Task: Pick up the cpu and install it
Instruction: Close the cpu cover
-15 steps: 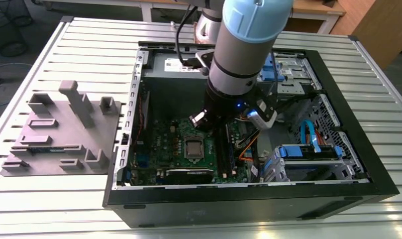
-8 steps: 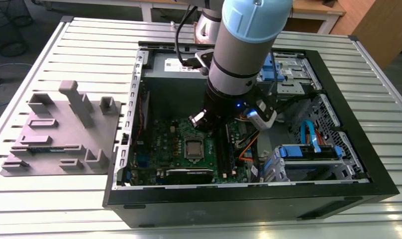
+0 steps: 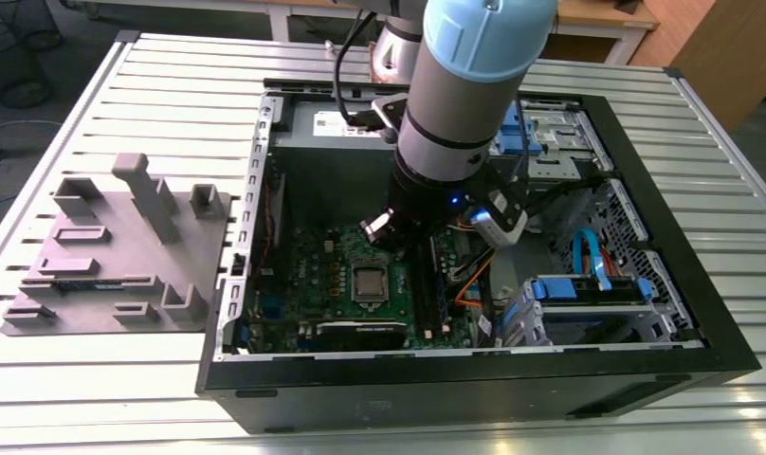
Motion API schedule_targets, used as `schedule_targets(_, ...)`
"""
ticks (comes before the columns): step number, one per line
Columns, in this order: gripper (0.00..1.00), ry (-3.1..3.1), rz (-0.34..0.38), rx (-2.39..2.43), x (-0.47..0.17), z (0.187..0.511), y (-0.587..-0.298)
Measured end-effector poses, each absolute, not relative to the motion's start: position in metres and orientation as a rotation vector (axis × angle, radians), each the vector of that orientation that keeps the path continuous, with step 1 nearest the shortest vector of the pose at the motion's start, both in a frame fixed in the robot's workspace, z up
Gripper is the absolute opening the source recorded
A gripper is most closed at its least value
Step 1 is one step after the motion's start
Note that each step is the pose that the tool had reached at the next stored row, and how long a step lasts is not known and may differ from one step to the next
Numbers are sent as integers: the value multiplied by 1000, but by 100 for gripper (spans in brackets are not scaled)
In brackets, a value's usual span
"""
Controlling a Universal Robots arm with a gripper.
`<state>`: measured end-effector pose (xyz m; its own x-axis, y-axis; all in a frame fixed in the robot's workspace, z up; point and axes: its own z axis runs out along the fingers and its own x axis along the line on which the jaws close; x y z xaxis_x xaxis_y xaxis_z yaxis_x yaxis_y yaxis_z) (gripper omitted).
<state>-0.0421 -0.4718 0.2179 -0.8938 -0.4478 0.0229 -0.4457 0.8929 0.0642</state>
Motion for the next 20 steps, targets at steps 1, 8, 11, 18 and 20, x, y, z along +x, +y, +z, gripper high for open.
schedule_targets(1,11,-3020,-89,713,-41,218,-473)
schedule_targets(8,11,-3020,-89,713,-41,218,-488)
schedule_targets(11,11,-3022,-89,714,-48,218,-489)
schedule_targets(18,11,-3033,-85,717,-78,218,-490)
schedule_targets(20,11,-3034,-85,717,-82,218,-490)
